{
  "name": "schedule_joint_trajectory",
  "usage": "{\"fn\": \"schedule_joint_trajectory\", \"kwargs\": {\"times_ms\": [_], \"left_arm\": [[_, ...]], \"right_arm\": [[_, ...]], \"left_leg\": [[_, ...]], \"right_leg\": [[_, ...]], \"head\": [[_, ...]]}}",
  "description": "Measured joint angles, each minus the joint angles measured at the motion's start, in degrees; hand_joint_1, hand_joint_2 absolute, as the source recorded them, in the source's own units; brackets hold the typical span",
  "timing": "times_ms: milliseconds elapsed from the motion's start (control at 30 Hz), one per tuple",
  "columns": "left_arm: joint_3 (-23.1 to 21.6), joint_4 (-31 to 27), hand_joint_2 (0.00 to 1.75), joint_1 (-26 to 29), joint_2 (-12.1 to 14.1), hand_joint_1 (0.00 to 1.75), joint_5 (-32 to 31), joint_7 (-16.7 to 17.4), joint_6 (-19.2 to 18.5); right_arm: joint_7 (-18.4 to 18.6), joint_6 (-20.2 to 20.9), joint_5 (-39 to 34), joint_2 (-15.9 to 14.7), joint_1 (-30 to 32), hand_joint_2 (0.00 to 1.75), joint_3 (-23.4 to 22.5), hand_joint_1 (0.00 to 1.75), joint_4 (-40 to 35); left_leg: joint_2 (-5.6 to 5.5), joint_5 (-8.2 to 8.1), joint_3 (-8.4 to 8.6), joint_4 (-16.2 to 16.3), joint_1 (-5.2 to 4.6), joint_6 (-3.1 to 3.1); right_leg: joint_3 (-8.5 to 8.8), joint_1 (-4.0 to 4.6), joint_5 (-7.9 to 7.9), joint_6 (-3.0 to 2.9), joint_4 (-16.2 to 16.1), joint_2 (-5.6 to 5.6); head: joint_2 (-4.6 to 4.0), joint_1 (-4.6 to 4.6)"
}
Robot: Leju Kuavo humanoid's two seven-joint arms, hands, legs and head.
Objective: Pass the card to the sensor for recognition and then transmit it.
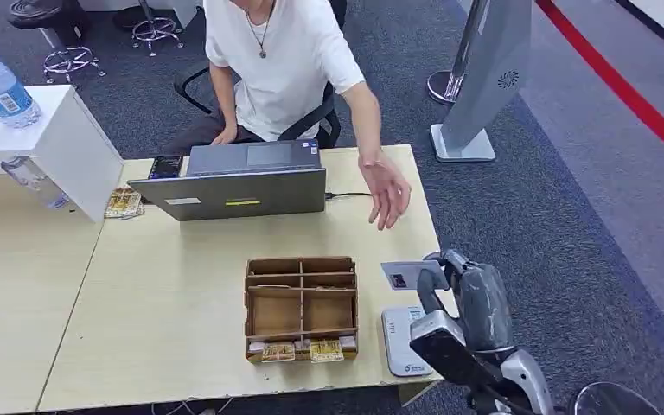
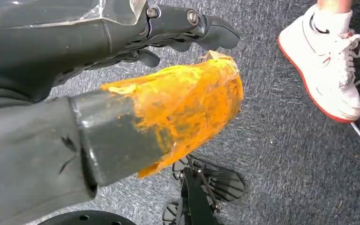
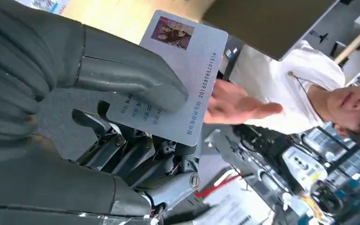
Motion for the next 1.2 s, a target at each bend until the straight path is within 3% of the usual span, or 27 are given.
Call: {"fn": "schedule_joint_trajectory", "kwargs": {"times_ms": [400,833,867,900,1200], "left_arm": [[0.00,0.00,0.00,-0.08,0.00,0.00,-1.81,0.72,-0.50],[0.00,0.00,0.00,-0.29,0.07,0.00,-3.39,1.36,-1.31],[0.00,0.00,0.00,-0.30,0.07,0.00,-3.45,1.38,-1.36],[0.00,0.00,0.00,-0.33,0.07,0.00,-3.48,1.40,-1.40],[0.00,0.00,0.00,-0.39,0.07,0.00,-4.13,1.40,-1.51]], "right_arm": [[1.33,-3.54,16.06,0.00,-4.40,1.75,2.29,1.75,1.18],[5.95,-3.08,27.70,0.02,-9.38,1.75,5.95,1.75,7.06],[6.34,-2.86,28.29,0.02,-9.73,1.75,6.28,0.07,7.67],[6.79,-2.65,28.85,0.02,-10.07,1.75,6.56,0.00,8.21],[9.75,-2.27,31.26,0.02,-11.34,1.75,7.76,0.00,10.64]], "left_leg": [[0.00,0.00,0.00,0.00,0.01,0.00],[0.00,0.00,0.00,0.00,0.00,0.00],[0.00,0.00,0.00,0.00,0.00,0.00],[0.00,0.01,0.00,0.00,0.01,0.00],[-0.01,0.00,0.00,0.00,0.01,0.00]], "right_leg": [[0.00,0.01,0.00,0.00,0.00,0.00],[0.00,0.01,0.00,0.00,0.00,0.00],[0.00,0.00,0.00,0.00,0.00,0.00],[0.00,0.00,0.00,0.00,0.00,0.00],[0.00,0.00,0.00,0.00,0.00,0.00]], "head": [[0.00,0.00],[0.00,0.00],[0.00,-0.02],[0.00,0.00],[0.00,0.00]]}}
